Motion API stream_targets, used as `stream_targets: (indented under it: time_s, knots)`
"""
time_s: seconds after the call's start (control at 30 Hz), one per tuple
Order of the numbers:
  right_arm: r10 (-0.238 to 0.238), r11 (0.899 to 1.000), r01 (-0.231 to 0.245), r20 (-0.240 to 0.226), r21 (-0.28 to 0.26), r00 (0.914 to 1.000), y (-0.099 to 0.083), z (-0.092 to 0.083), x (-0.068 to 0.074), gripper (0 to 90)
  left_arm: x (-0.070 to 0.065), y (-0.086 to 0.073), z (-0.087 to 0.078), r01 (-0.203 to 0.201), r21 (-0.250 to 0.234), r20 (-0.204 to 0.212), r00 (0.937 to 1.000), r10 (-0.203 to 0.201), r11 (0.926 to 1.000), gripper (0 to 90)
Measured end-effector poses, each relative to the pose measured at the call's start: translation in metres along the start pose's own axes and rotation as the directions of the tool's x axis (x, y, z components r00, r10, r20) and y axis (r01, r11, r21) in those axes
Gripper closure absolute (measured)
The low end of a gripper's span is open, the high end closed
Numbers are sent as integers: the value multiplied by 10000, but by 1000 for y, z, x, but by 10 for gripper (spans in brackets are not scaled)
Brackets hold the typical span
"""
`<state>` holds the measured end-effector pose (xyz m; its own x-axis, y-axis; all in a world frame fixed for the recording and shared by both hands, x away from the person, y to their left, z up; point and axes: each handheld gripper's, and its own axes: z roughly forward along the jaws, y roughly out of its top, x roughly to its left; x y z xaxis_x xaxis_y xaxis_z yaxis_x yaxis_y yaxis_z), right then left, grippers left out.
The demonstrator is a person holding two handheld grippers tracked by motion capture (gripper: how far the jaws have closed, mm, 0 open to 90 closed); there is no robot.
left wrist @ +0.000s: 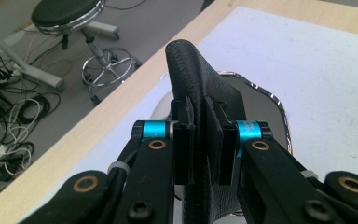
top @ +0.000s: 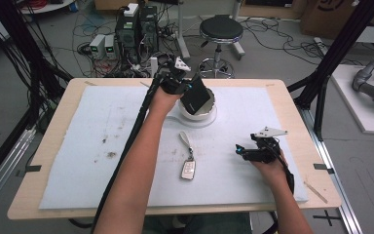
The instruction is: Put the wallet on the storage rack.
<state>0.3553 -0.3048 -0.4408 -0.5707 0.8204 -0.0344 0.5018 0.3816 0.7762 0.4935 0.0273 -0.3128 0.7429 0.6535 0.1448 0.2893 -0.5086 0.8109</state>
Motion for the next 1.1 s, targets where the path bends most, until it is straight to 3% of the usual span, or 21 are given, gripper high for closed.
stream_targets:
  time_s: [0.17, 0.23, 0.27, 0.3, 0.4, 0.43, 0.53, 0.83, 1.1]
  knots:
    - [-93, 10000, 93, -3, 7, 10000, 0, 0, 0, 214, -5, -12, 10, 281, -30, -32, 9996, -281, 9996, 801]
    - [-73, 10000, 73, -27, 29, 10000, 0, 0, 1, 215, -4, -12, 11, 594, -66, 72, 9982, -594, 9982, 761]
    - [-28, 10000, 28, -29, 15, 10000, 0, 0, 1, 214, -3, -12, 11, 726, 17, 72, 9973, -726, 9974, 692]
    - [-44, 10000, 44, -32, 29, 10000, 0, 0, 1, 214, -2, -12, 9, 746, 50, -88, 9972, -745, 9972, 526]
    - [-77, 10000, 77, -25, 35, 10000, 0, 1, 1, 214, -1, -10, 2, 786, -127, -159, 9968, -788, 9968, 470]
    - [-84, 10000, 84, 4, 47, 10000, 0, 1, 1, 215, -1, -10, 0, 845, -198, -179, 9962, -848, 9962, 410]
    - [-116, 9999, 116, -23, 52, 9999, 0, 2, 1, 214, -3, -12, -9, 855, -354, 103, 9963, -851, 9957, 396]
    - [-277, 9996, 277, -2, 18, 9996, 2, 1, 6, 214, -12, -24, -40, 981, -918, 237, 9951, -963, 9909, 357]
    - [-368, 9993, 369, -46, 97, 9993, 3, 2, 9, 215, -16, -51, -70, 1236, -1281, 1138, 9875, -1092, 9840, 322]
